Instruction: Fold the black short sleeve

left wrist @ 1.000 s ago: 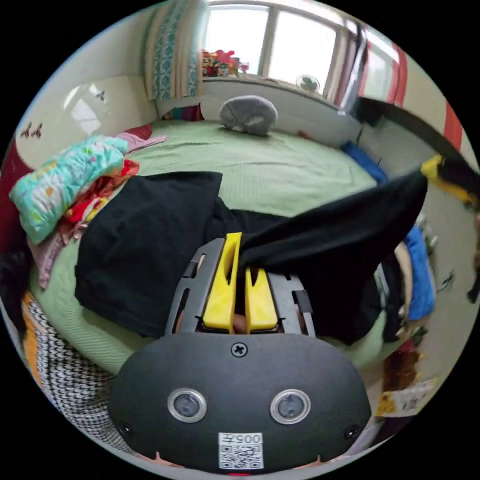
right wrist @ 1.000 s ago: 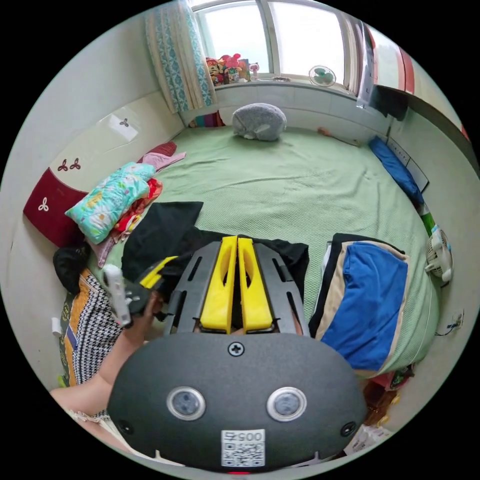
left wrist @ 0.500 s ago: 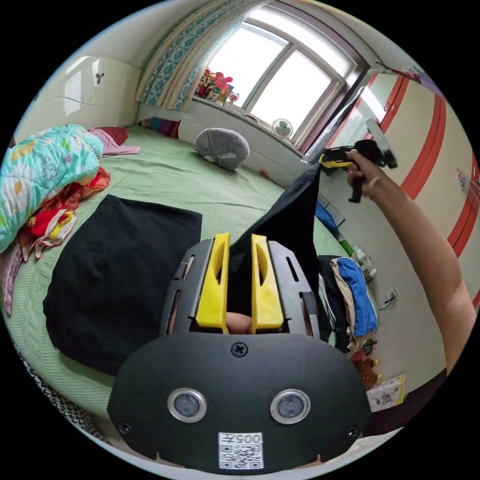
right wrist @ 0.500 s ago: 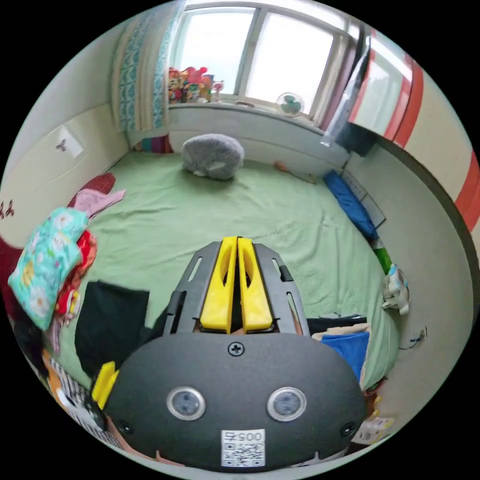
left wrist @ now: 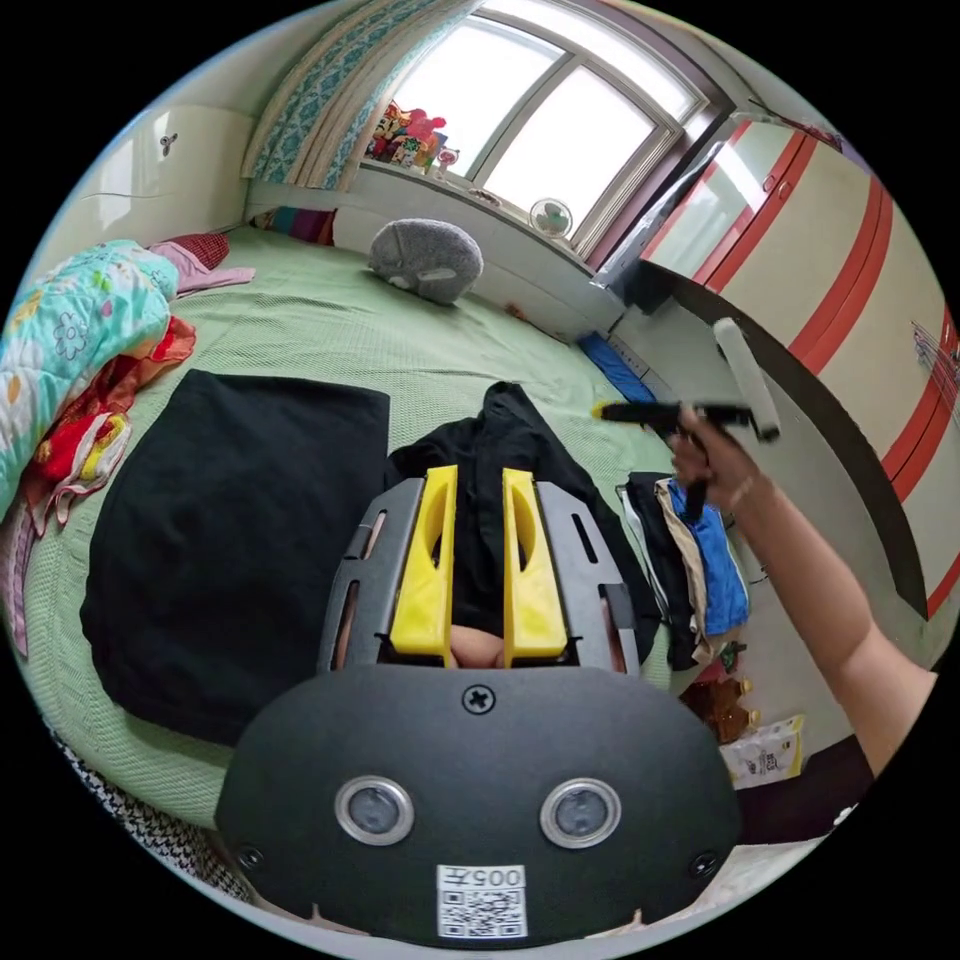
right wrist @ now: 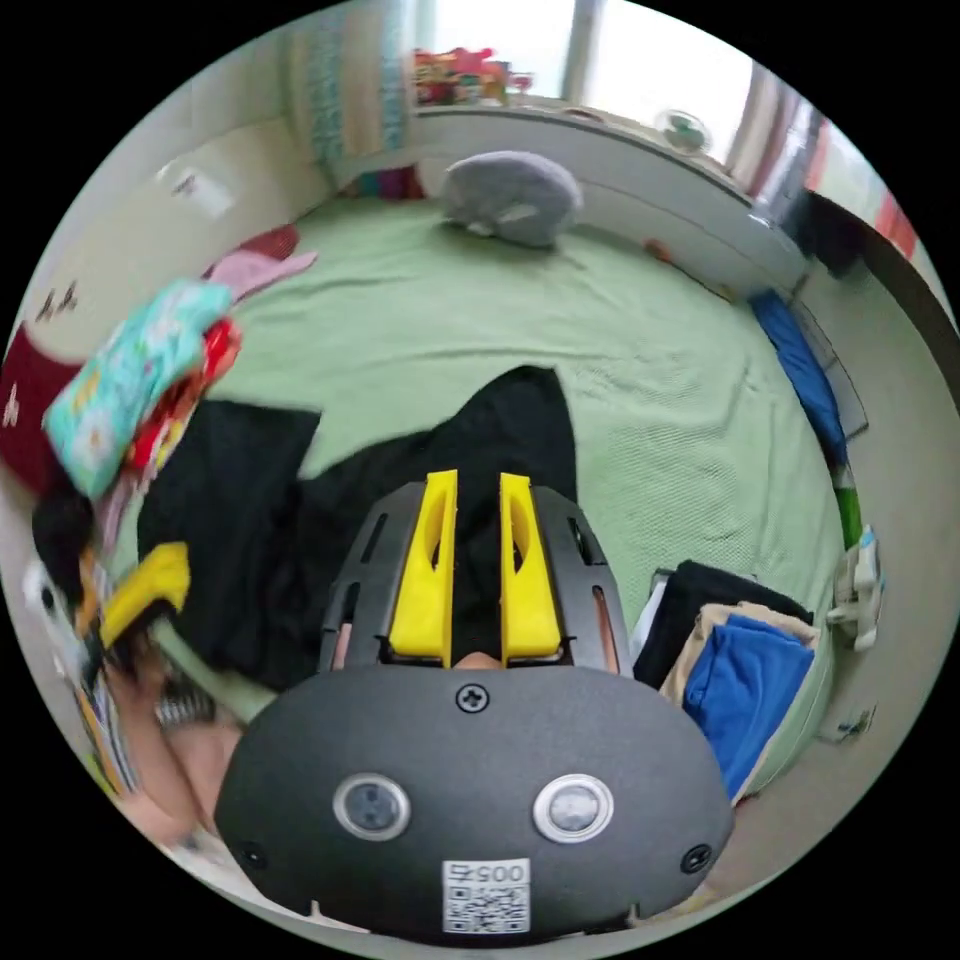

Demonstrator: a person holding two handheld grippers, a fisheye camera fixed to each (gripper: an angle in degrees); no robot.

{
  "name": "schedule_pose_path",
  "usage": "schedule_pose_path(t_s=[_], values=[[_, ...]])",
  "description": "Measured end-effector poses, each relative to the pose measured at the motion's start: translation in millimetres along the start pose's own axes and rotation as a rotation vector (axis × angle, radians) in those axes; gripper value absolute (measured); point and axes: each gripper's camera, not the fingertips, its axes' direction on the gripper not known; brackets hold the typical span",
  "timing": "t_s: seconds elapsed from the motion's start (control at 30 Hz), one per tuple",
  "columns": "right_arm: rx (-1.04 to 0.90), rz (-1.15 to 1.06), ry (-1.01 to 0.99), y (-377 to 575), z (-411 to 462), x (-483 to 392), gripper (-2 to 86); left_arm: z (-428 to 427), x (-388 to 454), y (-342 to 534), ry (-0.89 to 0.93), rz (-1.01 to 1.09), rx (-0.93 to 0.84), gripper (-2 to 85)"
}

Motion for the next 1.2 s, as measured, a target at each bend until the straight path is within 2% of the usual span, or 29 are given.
schedule_pose_path(t_s=[0.1,0.23,0.37,0.5,0.57,0.7,0.9,1.0,1.1,1.2], values=[[-0.089,-0.129,-0.052,71,15,-31,6.1,7,3,7,0.004,0.029,-0.056,8.2],[-0.149,-0.146,-0.017,134,33,-47,8.0,21,19,29,0.03,0.106,-0.166,9.3],[-0.197,-0.135,0.04,149,56,-55,8.0,28,31,44,0.051,0.124,-0.191,9.5],[-0.213,-0.115,0.074,135,66,-64,-0.1,27,39,56,0.018,0.124,-0.237,9.4],[-0.212,-0.141,0.072,130,62,-71,-1.1,17,43,65,0.005,0.126,-0.233,9.2],[-0.229,-0.222,-0.099,130,37,-94,-1.5,-3,43,86,-0.062,0.145,-0.257,9.6],[-0.356,-0.405,-0.341,149,26,-145,-1.0,-31,13,100,-0.083,0.04,-0.217,9.4],[-0.27,-0.428,-0.253,143,16,-155,2.7,-40,0,104,-0.126,0.01,-0.177,9.2],[-0.129,-0.418,-0.268,119,0,-161,6.4,-39,-16,110,-0.156,-0.035,-0.154,9.1],[-0.047,-0.523,-0.268,96,-2,-188,9.8,-36,-35,124,-0.136,-0.091,-0.116,8.8]])
